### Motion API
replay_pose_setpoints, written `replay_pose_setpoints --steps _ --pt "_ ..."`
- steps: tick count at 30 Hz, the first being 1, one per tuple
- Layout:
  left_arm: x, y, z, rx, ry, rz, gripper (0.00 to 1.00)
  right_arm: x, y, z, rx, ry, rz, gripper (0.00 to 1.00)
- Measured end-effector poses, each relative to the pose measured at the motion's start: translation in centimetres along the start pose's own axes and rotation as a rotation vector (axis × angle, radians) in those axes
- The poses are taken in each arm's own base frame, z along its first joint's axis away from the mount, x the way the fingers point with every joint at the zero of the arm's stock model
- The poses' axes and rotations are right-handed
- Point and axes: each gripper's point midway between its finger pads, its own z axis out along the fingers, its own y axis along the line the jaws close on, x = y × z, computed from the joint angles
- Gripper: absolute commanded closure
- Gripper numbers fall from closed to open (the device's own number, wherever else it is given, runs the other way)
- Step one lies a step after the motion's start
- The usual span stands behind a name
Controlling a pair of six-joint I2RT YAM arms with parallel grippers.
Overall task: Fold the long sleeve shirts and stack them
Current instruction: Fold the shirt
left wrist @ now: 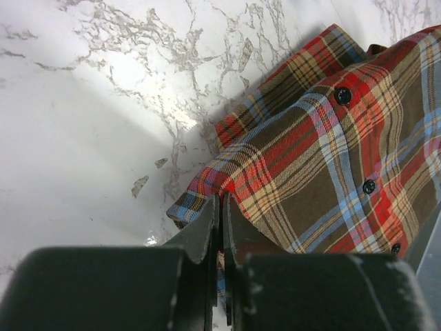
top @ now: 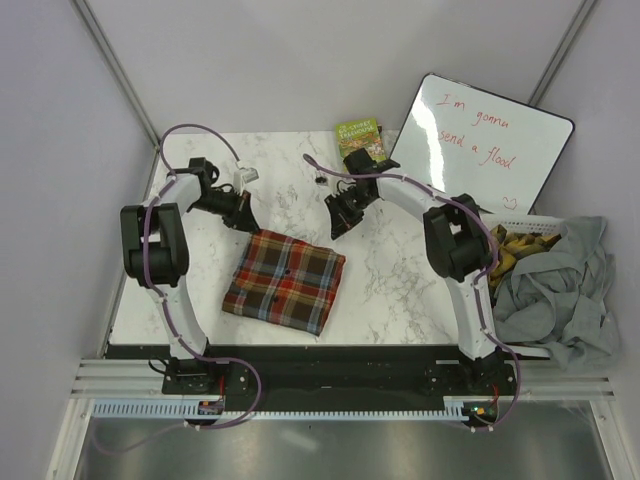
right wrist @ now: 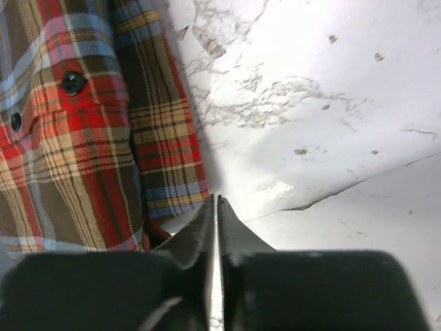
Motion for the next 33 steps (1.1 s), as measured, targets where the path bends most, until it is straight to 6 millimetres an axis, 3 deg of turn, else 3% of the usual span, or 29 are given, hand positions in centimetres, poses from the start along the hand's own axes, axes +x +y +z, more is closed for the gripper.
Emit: replay_pose_setpoints --steps 1,4,7,14,21,24,25,27,30,33 --pt "0.0 0.0 -0.1 0.002 -0.005 -0.012 0.96 -0.2 -0.3 0.1 0.003 0.0 0.001 0.53" --pt "0.0 0.1 -0.5 0.009 -0.021 -0.048 0.97 -0.3 -0.6 -0.4 -0.015 -0.008 0.034 0.32" --pt "-0.1 0.1 -0.8 0.013 -0.037 -0.076 0.97 0.0 -0.6 -1.6 -0.058 -0.033 0.096 0.19" --pt "0.9 0.3 -0.3 0.009 -0.047 -0.146 0.97 0.9 3.6 -4.8 -0.204 -0.09 0.234 0.17" --pt "1.4 0.3 -0.1 0.0 -0.053 -0.168 0.97 2.3 6.5 -3.3 -0.28 -0.055 0.252 0.2" --pt "1.3 0.1 -0.3 -0.005 -0.059 -0.16 0.97 3.5 7.2 -2.4 -0.291 -0.018 0.256 0.45" --pt "1.2 0.0 -0.3 -0.006 -0.06 -0.16 0.97 3.8 7.4 -2.0 -0.293 -0.006 0.256 0.66" --pt "1.1 0.1 -0.4 -0.008 -0.063 -0.159 0.98 4.1 7.4 -1.3 -0.286 0.011 0.249 0.89" --pt "1.0 0.2 -0.3 -0.012 -0.069 -0.162 0.98 4.2 6.4 -0.6 -0.244 0.024 0.23 0.95" --pt "0.7 0.6 0.1 -0.032 -0.067 -0.158 0.98 3.1 3.9 -0.3 -0.171 0.007 0.21 0.96"
